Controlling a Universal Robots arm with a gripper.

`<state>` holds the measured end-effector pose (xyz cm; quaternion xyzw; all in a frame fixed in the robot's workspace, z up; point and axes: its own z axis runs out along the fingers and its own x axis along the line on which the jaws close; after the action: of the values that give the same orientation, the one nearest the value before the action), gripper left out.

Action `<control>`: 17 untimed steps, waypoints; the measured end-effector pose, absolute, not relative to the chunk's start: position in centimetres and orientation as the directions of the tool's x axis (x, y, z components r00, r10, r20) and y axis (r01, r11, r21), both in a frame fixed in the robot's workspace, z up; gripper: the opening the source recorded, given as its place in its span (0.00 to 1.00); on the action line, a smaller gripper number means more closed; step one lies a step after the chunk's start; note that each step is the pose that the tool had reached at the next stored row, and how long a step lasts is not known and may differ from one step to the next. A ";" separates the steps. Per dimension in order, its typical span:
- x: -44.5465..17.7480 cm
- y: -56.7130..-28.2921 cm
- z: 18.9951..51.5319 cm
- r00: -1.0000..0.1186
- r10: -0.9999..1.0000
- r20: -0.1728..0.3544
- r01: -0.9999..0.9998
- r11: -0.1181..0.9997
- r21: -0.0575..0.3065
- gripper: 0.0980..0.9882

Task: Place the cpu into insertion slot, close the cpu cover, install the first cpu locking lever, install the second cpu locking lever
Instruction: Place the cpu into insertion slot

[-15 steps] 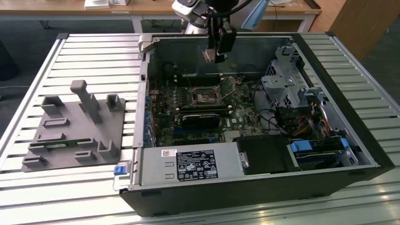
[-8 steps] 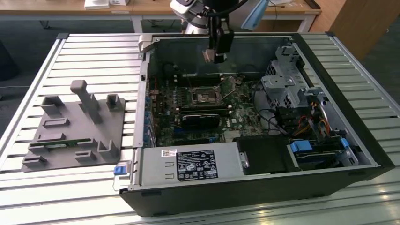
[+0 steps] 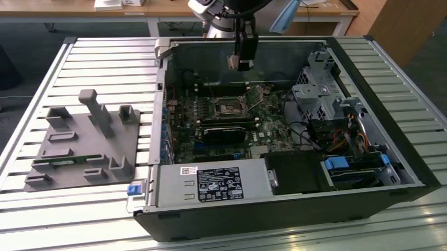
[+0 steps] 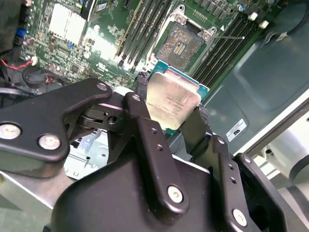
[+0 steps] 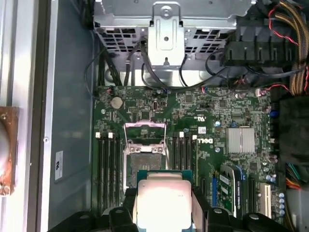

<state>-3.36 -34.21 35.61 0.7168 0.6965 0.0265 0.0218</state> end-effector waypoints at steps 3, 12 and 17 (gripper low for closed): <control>-3.4 -34.2 35.6 0.048 0.999 0.008 0.996 -0.049 0.068 0.49; -3.4 -34.2 34.6 0.039 0.999 0.008 0.997 -0.039 0.072 0.49; -3.4 -34.2 33.9 -0.025 1.000 0.007 0.997 0.025 0.071 0.49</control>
<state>-3.36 -34.20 33.92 0.6978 0.7154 0.0281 0.0224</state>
